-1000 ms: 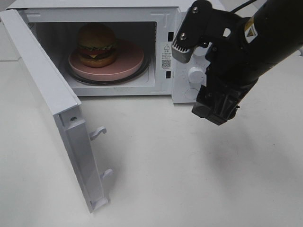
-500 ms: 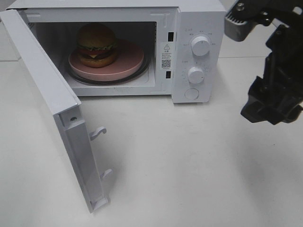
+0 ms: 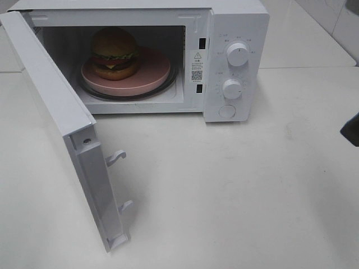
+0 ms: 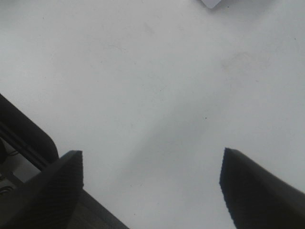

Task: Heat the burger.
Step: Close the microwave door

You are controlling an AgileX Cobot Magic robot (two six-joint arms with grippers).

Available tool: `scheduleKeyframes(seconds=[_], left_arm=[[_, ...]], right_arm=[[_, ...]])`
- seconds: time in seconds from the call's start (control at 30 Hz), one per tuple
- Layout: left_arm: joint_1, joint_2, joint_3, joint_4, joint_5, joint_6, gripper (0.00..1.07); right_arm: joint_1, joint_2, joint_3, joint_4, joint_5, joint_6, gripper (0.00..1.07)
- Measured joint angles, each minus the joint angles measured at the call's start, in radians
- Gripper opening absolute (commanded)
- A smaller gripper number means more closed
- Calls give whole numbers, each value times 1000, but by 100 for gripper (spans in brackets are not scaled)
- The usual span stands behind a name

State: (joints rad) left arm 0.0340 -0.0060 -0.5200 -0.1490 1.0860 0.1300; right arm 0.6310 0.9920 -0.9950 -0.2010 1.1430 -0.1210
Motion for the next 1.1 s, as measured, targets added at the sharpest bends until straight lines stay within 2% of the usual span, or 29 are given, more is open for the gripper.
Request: scheduleKeyframes(seconds=[0.4, 0.5, 0.53, 0.57, 0.63, 0.87, 1.1], left_arm=[[0, 0, 0, 0, 0, 0, 96], [0, 0, 0, 0, 0, 0, 96], [0, 0, 0, 0, 0, 0, 96], [0, 0, 0, 0, 0, 0, 96], [0, 0, 0, 0, 0, 0, 96], [0, 0, 0, 0, 0, 0, 96], [0, 0, 0, 0, 0, 0, 96]], right_arm=[[-6, -144, 25, 1, 22, 78, 76], [-62, -178, 86, 3, 19, 78, 76], [-114, -205, 128, 3, 11, 74, 76], [-114, -205, 128, 3, 11, 74, 76], [-185, -264, 181, 2, 0, 70, 76], [-256, -390, 262, 2, -12, 99, 76], [-340, -578, 389, 3, -18, 139, 76]])
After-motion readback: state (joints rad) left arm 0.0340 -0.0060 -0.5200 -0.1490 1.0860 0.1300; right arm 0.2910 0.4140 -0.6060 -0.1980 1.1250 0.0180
